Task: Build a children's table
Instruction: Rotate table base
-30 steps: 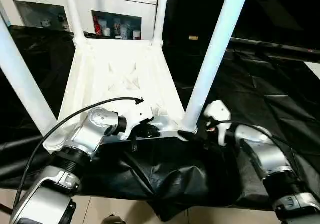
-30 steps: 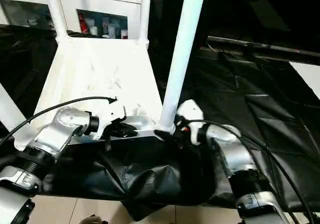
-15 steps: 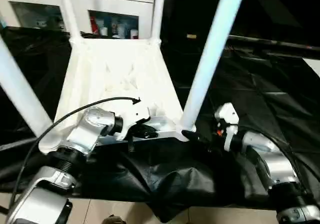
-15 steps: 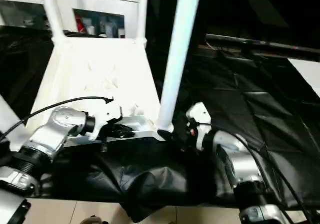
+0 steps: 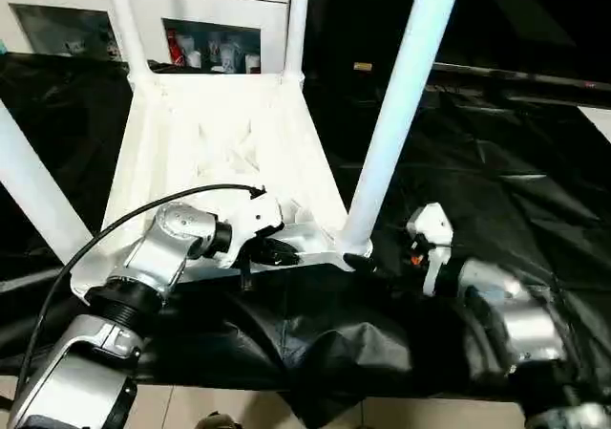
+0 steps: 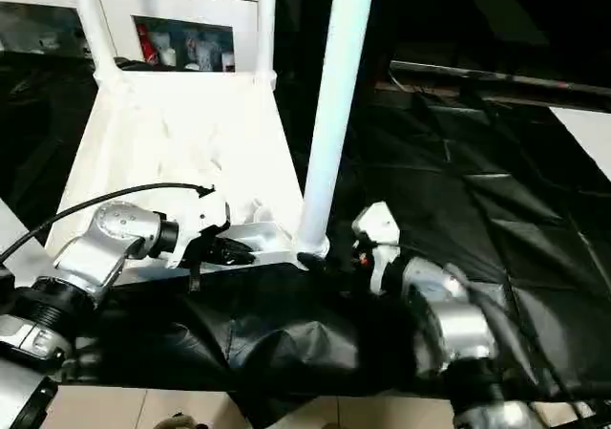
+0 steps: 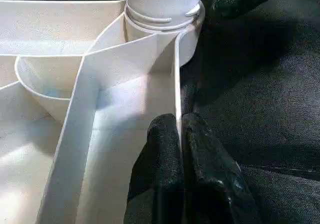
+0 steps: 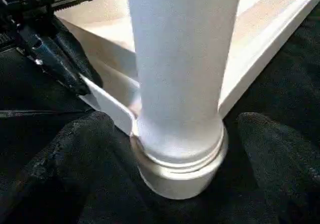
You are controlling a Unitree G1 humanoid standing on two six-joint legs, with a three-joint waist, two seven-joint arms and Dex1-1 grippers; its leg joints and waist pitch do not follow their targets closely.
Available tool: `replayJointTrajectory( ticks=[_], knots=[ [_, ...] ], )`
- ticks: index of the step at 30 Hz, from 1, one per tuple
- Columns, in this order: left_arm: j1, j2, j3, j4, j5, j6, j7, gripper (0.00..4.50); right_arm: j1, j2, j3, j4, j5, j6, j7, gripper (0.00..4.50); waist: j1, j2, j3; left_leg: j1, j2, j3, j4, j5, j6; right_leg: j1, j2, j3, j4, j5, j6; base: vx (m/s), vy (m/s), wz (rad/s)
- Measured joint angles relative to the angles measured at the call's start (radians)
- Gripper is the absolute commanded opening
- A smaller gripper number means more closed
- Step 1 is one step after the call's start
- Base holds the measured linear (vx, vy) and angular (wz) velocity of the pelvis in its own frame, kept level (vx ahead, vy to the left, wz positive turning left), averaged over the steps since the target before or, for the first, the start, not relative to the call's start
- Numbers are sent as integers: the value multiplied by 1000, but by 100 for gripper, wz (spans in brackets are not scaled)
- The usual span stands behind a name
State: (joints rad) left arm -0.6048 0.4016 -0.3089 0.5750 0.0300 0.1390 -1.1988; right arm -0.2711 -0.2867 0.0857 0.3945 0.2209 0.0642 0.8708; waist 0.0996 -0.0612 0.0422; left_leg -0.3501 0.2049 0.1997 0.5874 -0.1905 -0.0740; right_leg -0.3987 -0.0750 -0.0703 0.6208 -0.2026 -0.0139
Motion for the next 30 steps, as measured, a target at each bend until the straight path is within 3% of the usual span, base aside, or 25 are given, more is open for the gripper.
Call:
replayJointTrajectory(
  ticks=[11, 30],
  knots=[
    [39, 9, 6, -80, -11, 26, 1, 4, 27, 19, 8, -78, 0, 13, -32, 450, -2, 2, 1, 0, -1, 1, -9, 0, 0, 0, 0, 0, -7, 2, -4, 0, 0, 0],
    [44, 13, 7, -89, -14, 32, 2, 4, 32, 19, 19, -78, 0, 18, -34, 450, -7, 2, 0, 0, -1, 1, -10, 0, 0, 0, 0, 0, -8, 2, -4, 0, 0, 0]
  ],
)
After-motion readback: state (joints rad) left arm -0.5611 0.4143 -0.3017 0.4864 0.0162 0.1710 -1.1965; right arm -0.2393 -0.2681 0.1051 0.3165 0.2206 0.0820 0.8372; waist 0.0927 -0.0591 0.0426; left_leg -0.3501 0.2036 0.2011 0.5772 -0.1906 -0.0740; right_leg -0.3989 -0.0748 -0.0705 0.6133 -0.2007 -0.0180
